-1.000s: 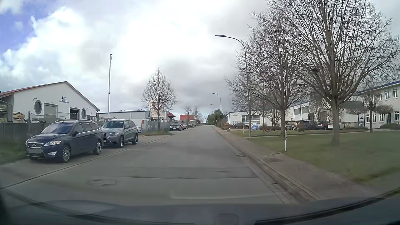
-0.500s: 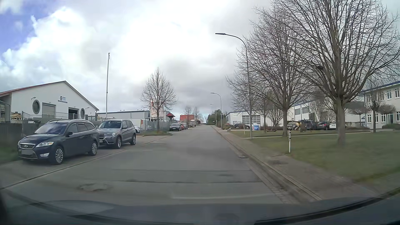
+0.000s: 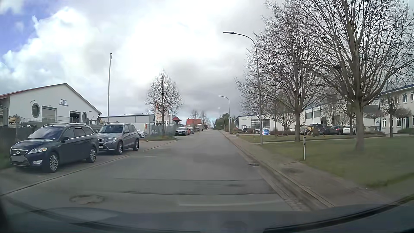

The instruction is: Follow the waypoints while adhering to traffic rules and regulations

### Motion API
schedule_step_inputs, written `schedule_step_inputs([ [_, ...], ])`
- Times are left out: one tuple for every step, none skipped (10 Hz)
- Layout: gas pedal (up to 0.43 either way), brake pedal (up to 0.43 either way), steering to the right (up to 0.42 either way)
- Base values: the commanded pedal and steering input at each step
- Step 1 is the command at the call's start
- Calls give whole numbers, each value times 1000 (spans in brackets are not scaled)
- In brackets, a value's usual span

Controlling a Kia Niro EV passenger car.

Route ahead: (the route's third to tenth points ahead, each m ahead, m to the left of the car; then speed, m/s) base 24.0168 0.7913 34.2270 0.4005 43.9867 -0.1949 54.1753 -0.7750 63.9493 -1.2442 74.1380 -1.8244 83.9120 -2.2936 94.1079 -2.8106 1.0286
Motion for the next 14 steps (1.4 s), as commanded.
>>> schedule_step_inputs([
  [0, 0, -13],
  [0, 0, -14],
  [0, 0, -14],
  [0, 0, -13],
  [0, 0, -12],
  [0, 0, -5],
  [0, 0, 0],
  [0, 0, 1],
  [0, 0, 6],
  [0, 0, 11],
  [0, 0, 12],
  [0, 0, 13],
  [0, 0, 15],
  [0, 0, 16],
])
